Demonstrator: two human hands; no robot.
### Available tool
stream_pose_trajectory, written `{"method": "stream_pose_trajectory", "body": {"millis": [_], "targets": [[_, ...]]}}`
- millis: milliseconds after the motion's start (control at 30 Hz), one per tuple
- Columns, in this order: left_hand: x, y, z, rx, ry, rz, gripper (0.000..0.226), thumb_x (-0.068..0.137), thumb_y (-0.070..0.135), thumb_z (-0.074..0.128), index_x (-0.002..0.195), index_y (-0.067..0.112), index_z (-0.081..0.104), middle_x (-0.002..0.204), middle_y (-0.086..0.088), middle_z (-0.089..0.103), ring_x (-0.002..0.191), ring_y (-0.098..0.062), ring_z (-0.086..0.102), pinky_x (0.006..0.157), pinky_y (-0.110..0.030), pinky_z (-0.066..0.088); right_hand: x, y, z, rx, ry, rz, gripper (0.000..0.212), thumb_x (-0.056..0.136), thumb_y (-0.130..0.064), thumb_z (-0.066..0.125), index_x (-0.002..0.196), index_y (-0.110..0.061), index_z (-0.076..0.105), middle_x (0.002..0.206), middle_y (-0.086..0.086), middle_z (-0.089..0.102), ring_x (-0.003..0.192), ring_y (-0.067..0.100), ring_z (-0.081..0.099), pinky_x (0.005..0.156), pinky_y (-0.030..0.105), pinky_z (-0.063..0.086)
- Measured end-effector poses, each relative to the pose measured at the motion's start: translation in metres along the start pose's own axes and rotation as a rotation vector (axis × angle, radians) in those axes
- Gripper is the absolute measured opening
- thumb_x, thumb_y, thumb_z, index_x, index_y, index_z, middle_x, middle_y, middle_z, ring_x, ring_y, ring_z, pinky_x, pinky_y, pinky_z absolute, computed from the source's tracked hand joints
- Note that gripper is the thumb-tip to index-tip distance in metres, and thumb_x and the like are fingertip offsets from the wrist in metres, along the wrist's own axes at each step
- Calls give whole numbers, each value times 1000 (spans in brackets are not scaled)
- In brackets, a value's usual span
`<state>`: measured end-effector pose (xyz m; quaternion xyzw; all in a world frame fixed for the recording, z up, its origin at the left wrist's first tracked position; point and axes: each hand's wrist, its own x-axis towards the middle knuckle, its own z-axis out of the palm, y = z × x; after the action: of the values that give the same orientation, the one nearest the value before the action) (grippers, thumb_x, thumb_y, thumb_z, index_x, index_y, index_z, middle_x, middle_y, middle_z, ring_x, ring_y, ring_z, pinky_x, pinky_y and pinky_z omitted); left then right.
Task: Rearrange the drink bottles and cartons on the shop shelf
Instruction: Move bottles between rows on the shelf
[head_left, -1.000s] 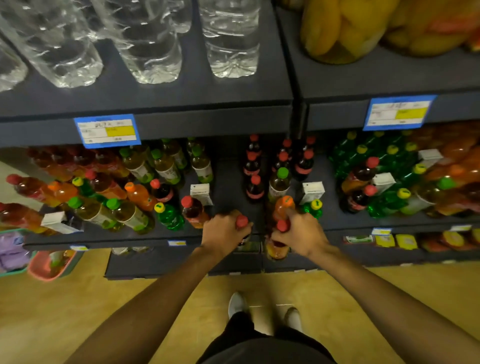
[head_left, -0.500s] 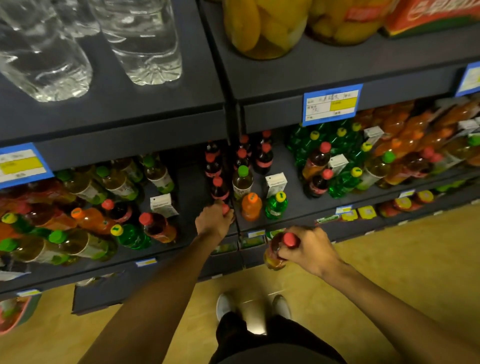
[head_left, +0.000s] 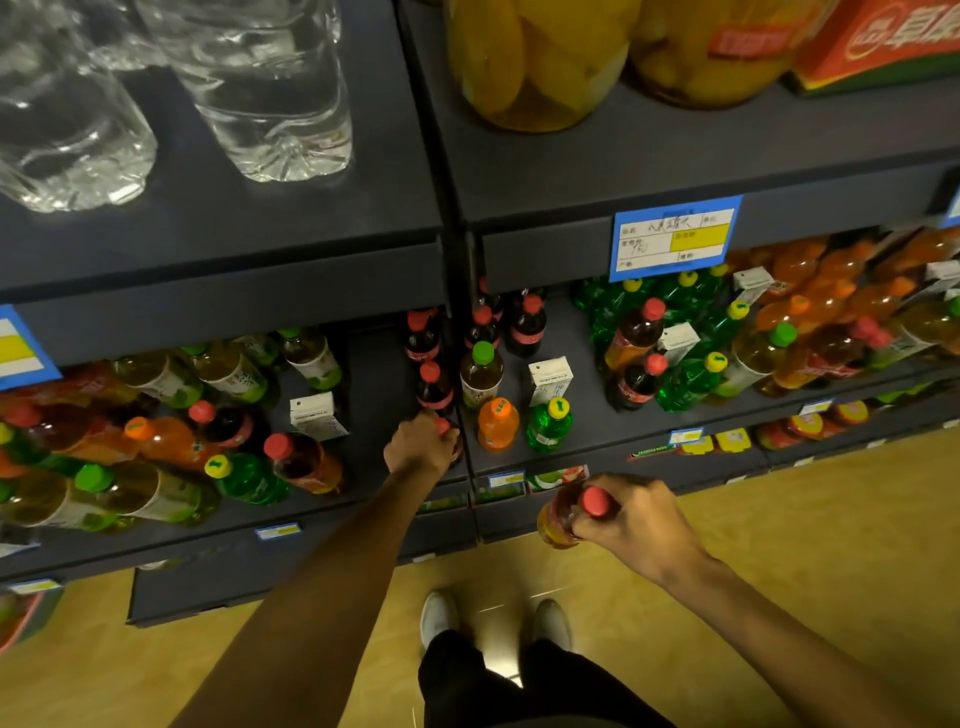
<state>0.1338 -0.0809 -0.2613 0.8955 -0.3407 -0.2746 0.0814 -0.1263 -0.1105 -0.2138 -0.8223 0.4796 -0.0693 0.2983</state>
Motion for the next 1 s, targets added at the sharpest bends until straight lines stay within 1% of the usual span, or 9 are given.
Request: {"method": "stream_pose_trajectory", "body": {"millis": [100, 233, 400, 533, 667, 733, 833, 933, 1000], "targets": [[2, -2, -3, -53, -60, -33, 41, 87, 43, 61, 119, 17, 56, 117, -12, 62, 109, -33, 59, 85, -39, 48, 5, 1, 0, 22, -2, -35, 47, 61, -59, 56, 89, -24, 70, 80, -3, 71, 73, 16, 65, 66, 30, 54], [-8, -11, -9, -95, -59, -38, 52, 85, 38, 64, 131, 21, 47, 120, -13, 61, 111, -34, 58, 87, -42, 48, 11, -5, -2, 67, 7, -131, 44, 61, -57, 56, 86, -23, 70, 78, -2, 71, 72, 19, 65, 65, 31, 53], [-42, -29, -16, -184, 3, -73, 51, 88, 46, 57, 132, 21, 48, 120, -13, 62, 111, -35, 59, 91, -42, 51, 21, -19, -6, 186, 33, -261, 26, 69, -37, 75, 83, -16, 70, 74, 3, 68, 69, 20, 63, 62, 37, 51], [-80, -49, -16, -257, 106, -80, 40, 88, 37, 59, 125, 22, 55, 116, -12, 65, 109, -35, 60, 87, -41, 51, 24, -44, -10, 287, 81, -349, 18, 73, -29, 80, 73, -15, 68, 62, -4, 61, 59, 15, 57, 56, 31, 44], [-125, -65, -17, -343, 208, -117, 30, 89, 30, 56, 117, 22, 59, 108, -13, 67, 102, -35, 61, 82, -38, 51, 24, -78, -14, 420, 52, -454, 15, 76, -24, 78, 73, -12, 70, 65, 0, 68, 63, 16, 62, 59, 36, 50], [-145, -76, -17, -367, 242, -114, 25, 89, 31, 54, 113, 24, 59, 100, -11, 68, 97, -33, 62, 81, -41, 52, 23, -97, -13, 452, 12, -486, 14, 78, -26, 76, 72, -16, 70, 65, -3, 67, 64, 14, 63, 60, 37, 51], [-171, -94, -21, -393, 296, -121, 22, 91, 27, 53, 111, 22, 60, 99, -5, 69, 93, -28, 62, 79, -41, 52, 18, -126, -5, 460, -32, -529, 23, 79, -32, 74, 71, -12, 70, 64, 1, 67, 64, 16, 63, 59, 35, 51], [-188, -114, -28, -433, 344, -127, 18, 92, 24, 49, 106, 22, 59, 91, -1, 69, 84, -24, 63, 76, -42, 53, 12, -154, 4, 483, -67, -513, 23, 78, -36, 74, 67, -17, 67, 61, -6, 63, 59, 10, 59, 56, 27, 47], [-196, -129, -33, -441, 381, -126, 18, 93, 21, 48, 106, 20, 60, 87, -3, 68, 80, -24, 63, 72, -42, 53, 7, -173, 12, 508, -90, -481, 23, 77, -35, 75, 64, -18, 65, 57, -8, 62, 54, 8, 58, 53, 26, 47]]}}
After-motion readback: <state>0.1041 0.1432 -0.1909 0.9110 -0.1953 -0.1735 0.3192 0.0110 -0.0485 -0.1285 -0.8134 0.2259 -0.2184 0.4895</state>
